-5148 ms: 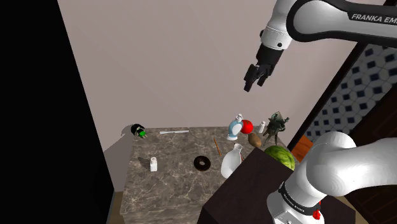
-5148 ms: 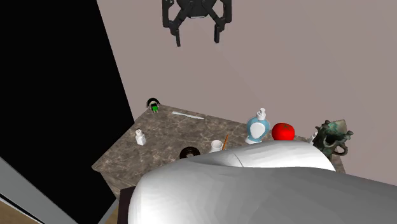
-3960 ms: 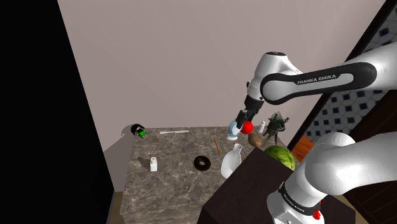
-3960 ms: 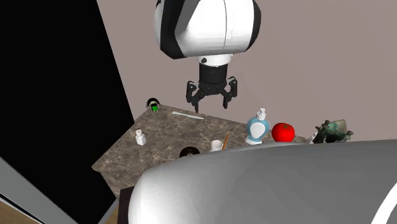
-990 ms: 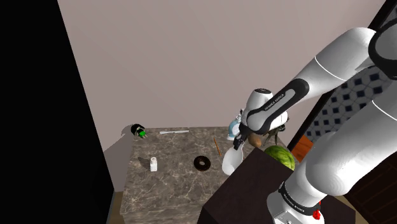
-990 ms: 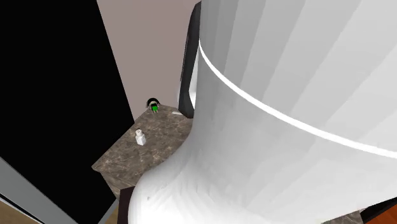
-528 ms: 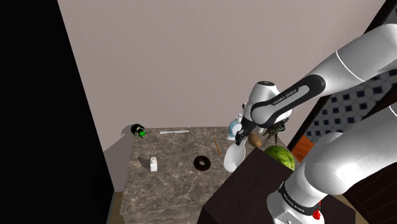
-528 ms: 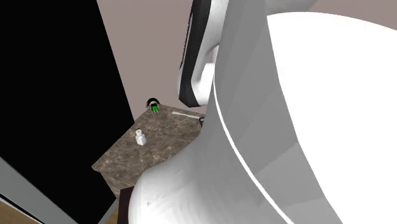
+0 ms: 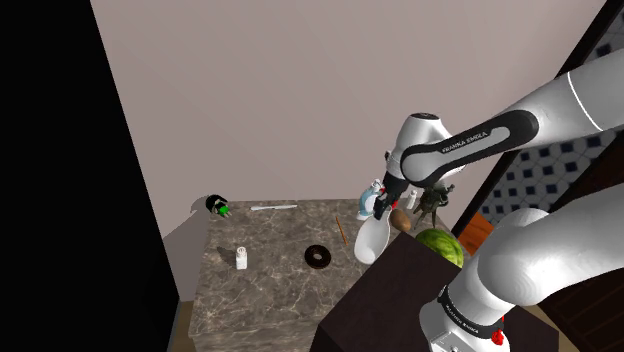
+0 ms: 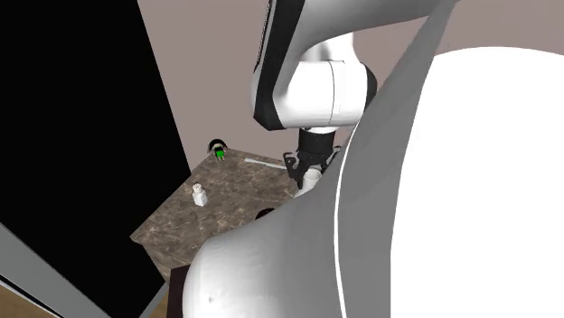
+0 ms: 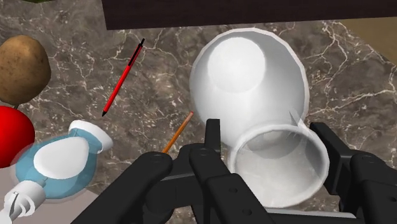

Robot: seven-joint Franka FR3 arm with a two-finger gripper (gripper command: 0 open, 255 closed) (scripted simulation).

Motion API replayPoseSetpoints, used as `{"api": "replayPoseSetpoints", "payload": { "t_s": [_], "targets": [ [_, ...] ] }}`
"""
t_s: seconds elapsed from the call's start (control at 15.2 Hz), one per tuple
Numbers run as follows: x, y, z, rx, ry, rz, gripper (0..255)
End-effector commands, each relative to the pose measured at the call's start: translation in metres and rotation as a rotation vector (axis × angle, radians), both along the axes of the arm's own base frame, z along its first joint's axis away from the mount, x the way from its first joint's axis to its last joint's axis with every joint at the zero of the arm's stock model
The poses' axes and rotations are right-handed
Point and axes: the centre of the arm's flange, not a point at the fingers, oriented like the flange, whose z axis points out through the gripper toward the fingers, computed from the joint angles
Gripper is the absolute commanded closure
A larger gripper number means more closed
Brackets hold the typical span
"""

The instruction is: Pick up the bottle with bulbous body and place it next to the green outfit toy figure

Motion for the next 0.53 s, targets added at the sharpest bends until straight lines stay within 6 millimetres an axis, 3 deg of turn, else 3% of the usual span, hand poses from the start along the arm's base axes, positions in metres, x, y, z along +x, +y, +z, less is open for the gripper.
{"api": "replayPoseSetpoints", "payload": {
  "t_s": [0.0,0.46],
  "targets": [
    [0.0,0.001,0.012,0.0,0.0,0.0,255],
    [0.0,0.001,0.049,0.0,0.0,0.0,255]
  ]
}}
